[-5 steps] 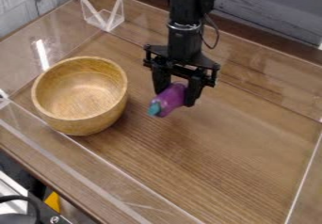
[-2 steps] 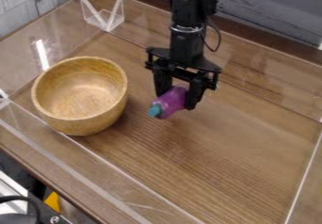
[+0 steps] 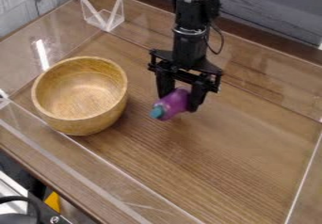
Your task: Remove the purple eggplant from inside the brown bowl and put it on the table
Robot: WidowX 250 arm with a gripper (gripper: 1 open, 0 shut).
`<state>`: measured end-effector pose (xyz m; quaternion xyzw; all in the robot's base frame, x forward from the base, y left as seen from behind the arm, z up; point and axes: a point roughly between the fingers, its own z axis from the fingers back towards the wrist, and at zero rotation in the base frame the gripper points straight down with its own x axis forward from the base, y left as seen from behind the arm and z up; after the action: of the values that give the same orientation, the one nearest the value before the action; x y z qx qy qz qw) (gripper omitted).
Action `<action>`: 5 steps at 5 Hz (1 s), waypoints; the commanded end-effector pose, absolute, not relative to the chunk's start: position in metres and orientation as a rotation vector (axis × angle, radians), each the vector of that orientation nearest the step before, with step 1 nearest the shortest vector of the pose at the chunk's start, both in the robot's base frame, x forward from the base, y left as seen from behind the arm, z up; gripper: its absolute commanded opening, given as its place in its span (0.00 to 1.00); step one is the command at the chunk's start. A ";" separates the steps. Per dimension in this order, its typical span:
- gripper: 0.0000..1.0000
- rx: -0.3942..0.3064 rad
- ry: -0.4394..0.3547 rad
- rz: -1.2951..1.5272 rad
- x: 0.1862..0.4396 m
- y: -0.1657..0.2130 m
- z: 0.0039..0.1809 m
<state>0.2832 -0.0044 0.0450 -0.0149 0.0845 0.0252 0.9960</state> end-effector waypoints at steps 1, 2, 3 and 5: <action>0.00 -0.035 0.119 0.043 0.293 -0.006 0.058; 0.00 -0.037 0.125 0.041 0.293 -0.006 0.058; 0.00 -0.040 0.133 0.027 0.286 -0.010 0.054; 0.00 -0.041 0.148 0.006 0.275 -0.018 0.042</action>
<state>0.2700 -0.0148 0.0316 -0.0198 0.0954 0.0081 0.9952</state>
